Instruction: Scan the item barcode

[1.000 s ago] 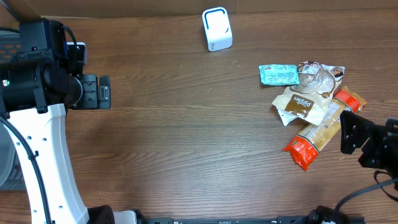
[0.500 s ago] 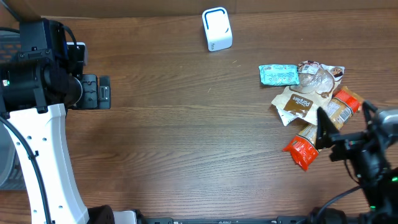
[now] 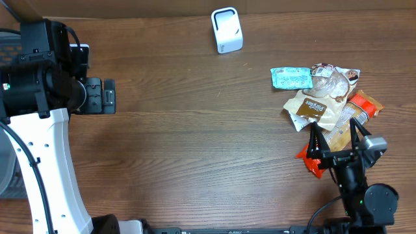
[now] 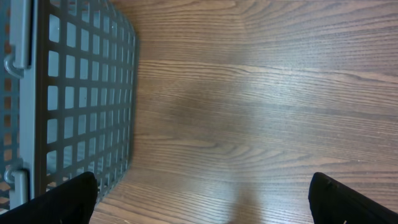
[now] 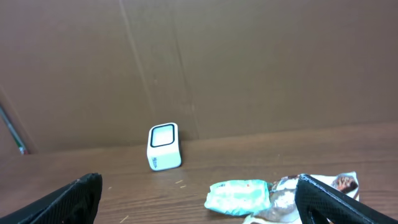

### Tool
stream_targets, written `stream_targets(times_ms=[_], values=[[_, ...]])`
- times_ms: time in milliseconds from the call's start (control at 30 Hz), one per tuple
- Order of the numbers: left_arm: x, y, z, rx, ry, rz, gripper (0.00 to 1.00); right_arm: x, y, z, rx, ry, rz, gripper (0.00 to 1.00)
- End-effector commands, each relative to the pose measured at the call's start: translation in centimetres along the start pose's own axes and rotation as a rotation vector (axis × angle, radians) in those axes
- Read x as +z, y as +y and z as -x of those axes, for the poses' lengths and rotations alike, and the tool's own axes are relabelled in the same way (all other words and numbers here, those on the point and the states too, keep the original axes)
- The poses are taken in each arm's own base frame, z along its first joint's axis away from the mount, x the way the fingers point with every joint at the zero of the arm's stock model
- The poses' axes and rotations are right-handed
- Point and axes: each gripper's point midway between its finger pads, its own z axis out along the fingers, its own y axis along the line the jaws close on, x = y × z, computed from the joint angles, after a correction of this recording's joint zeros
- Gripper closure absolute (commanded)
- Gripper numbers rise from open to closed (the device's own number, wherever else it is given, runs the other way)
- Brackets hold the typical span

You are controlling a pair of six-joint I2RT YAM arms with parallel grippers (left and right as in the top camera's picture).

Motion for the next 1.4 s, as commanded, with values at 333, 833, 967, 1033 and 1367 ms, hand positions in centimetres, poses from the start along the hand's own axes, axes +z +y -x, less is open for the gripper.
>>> stream_targets(times_ms=[333, 833, 967, 1033, 1367], values=[[0.0, 0.1, 0.1, 0.015, -0.002, -0.002, 0.0, -0.2, -2.6, -6.4, 0.043, 0.05, -0.099, 0.0], [0.0, 0.1, 0.1, 0.015, -0.002, -0.002, 0.0, -0.5, -2.6, -7.2, 0.07, 0.071, -0.095, 0.0], [0.0, 0.1, 0.1, 0.015, -0.002, -0.002, 0.0, -0.5, -2.6, -7.2, 0.07, 0.071, -0.095, 0.0], [0.0, 0.1, 0.1, 0.015, -0.002, -0.002, 0.0, -0.5, -2.6, -7.2, 0.07, 0.071, -0.095, 0.0], [0.0, 0.1, 0.1, 0.015, -0.002, -0.002, 0.0, -0.5, -2.6, -7.2, 0.07, 0.071, -0.095, 0.0]])
